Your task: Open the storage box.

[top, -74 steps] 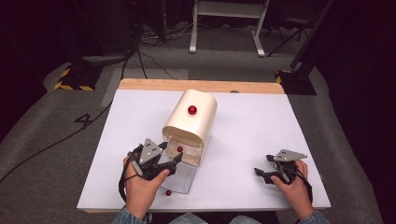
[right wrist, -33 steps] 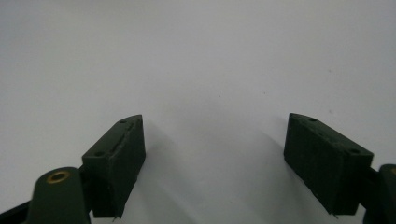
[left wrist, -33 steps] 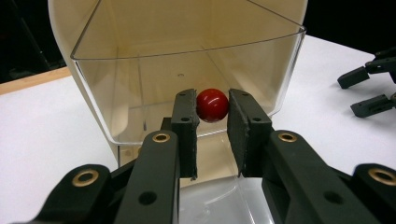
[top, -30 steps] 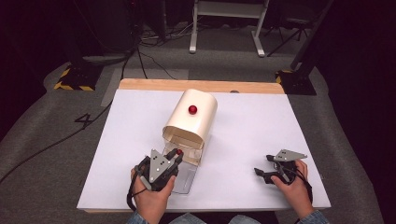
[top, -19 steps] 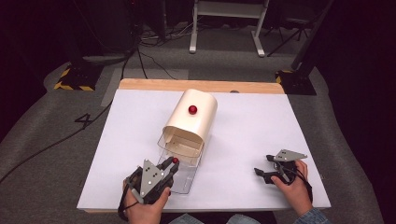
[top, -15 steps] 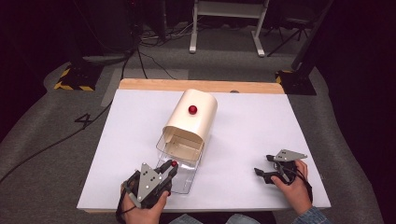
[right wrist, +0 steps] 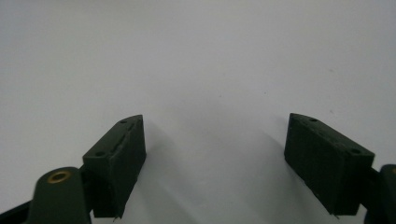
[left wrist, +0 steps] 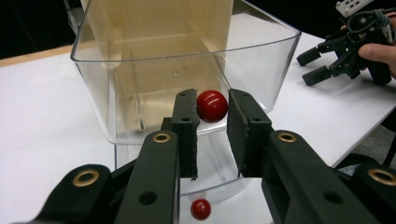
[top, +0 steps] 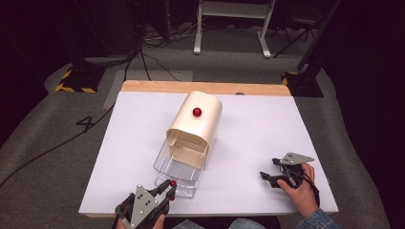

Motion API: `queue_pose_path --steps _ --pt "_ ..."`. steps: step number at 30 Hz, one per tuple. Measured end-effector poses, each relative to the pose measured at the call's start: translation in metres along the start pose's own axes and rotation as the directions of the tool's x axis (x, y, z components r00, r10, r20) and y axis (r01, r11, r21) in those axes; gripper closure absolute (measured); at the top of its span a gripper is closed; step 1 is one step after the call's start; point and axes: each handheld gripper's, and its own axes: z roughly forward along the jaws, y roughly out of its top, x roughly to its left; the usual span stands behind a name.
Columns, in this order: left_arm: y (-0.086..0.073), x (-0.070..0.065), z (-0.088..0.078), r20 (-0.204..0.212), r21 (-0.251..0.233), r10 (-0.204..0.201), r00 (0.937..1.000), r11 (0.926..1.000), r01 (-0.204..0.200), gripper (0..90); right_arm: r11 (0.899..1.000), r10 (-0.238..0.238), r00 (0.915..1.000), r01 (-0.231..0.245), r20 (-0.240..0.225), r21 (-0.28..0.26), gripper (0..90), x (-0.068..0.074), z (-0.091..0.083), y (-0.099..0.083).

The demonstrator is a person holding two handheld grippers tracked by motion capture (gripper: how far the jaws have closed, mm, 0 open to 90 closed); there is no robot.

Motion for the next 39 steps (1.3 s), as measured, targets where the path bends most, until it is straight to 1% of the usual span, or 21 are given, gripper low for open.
queue_pose_path --steps 1,3,4,6,7,8,9,10,14,16,20,23,24,26,27,28,29,32,34,37,39 --pt "-0.001 0.001 0.000 0.001 0.006 -0.006 1.0000 1.0000 0.006 87.6 1.000 0.000 1.0000 0.000 0.000 0.000 21.0 0.000 0.000 0.000" --pt "-0.003 0.001 0.003 0.003 0.031 -0.003 1.0000 0.9995 0.003 83.3 1.000 0.000 1.0000 0.000 0.001 -0.001 21.0 0.000 0.000 0.000" --pt "-0.005 0.001 0.006 0.009 0.040 -0.008 0.9999 0.9992 0.007 83.3 1.000 0.000 1.0000 0.000 0.001 -0.001 21.0 0.000 0.000 0.000" --pt "-0.006 0.002 0.008 0.031 0.028 -0.026 0.9992 0.9993 0.025 83.0 1.000 -0.001 1.0000 0.001 0.001 -0.001 21.0 0.000 0.000 0.000" --pt "-0.006 0.002 0.007 0.035 0.031 -0.034 0.9988 0.9990 0.033 79.9 1.000 -0.001 1.0000 0.001 0.001 -0.001 20.9 0.000 0.000 0.000" --pt "-0.006 0.002 0.007 0.035 0.028 -0.035 0.9988 0.9990 0.034 79.9 1.000 -0.001 1.0000 0.001 0.001 -0.001 20.9 0.000 0.000 0.000" --pt "-0.006 0.001 0.006 0.033 0.019 -0.050 0.9982 0.9986 0.050 76.9 1.000 0.000 1.0000 0.000 0.001 -0.001 21.0 0.000 0.000 0.000" --pt "-0.006 0.000 0.006 0.035 0.013 -0.053 0.9980 0.9986 0.052 73.7 1.000 0.000 1.0000 0.000 0.001 -0.001 20.9 0.000 0.000 0.000" --pt "-0.004 -0.002 0.006 0.036 -0.001 -0.052 0.9980 0.9986 0.052 64.2 1.000 0.000 1.0000 0.000 0.001 -0.001 21.0 0.000 0.000 0.000" --pt "-0.002 -0.001 0.005 0.026 -0.008 -0.050 0.9984 0.9987 0.050 60.5 1.000 0.000 1.0000 0.000 0.001 -0.002 20.9 0.000 0.000 0.000" --pt "0.002 0.003 0.001 0.022 -0.008 -0.051 0.9985 0.9987 0.051 56.1 1.000 -0.001 1.0000 0.001 0.001 -0.002 21.0 0.000 0.000 0.000" --pt "0.007 0.009 -0.003 0.022 0.000 -0.047 0.9987 0.9989 0.047 54.9 1.000 -0.002 1.0000 0.002 0.002 -0.002 21.0 0.000 0.000 0.000" --pt "0.009 0.011 -0.005 0.019 0.010 -0.045 0.9988 0.9990 0.045 53.9 1.000 -0.002 1.0000 0.002 0.002 -0.002 21.0 0.000 0.000 0.000" --pt "0.011 0.016 -0.007 0.013 0.018 -0.047 0.9988 0.9988 0.047 51.1 1.000 -0.002 1.0000 0.002 0.002 -0.002 21.0 0.000 0.000 0.000" --pt "0.013 0.019 -0.008 0.010 0.024 -0.044 0.9990 0.9987 0.044 47.4 1.000 -0.001 1.0000 0.001 0.001 -0.002 21.0 0.000 0.000 0.000" --pt "0.015 0.023 -0.008 0.004 0.034 -0.041 0.9992 0.9986 0.040 47.4 1.000 -0.001 1.0000 0.001 0.001 -0.002 21.0 0.000 0.000 0.000" --pt "0.018 0.026 -0.009 0.000 0.042 -0.035 0.9994 0.9985 0.035 44.9 1.000 -0.001 1.0000 0.001 0.001 -0.002 21.0 0.000 0.000 0.000" --pt "0.025 0.040 -0.007 -0.017 0.062 -0.016 0.9997 0.9979 0.017 38.2 1.000 -0.001 1.0000 0.001 0.002 -0.002 20.9 0.000 0.000 0.000" --pt "0.030 0.050 -0.003 -0.028 0.071 -0.023 0.9993 0.9972 0.025 35.4 1.000 0.000 1.0000 0.000 0.001 -0.001 21.0 0.000 0.000 0.000" --pt "0.036 0.068 0.001 -0.041 0.087 -0.010 0.9991 0.9961 0.013 28.6 1.000 0.000 1.0000 0.000 0.001 -0.001 20.9 0.000 0.000 0.000" --pt "0.039 0.079 0.002 -0.046 0.097 -0.011 0.9989 0.9951 0.016 24.6 1.000 0.000 1.0000 0.000 0.001 -0.001 20.9 0.000 0.000 0.000"
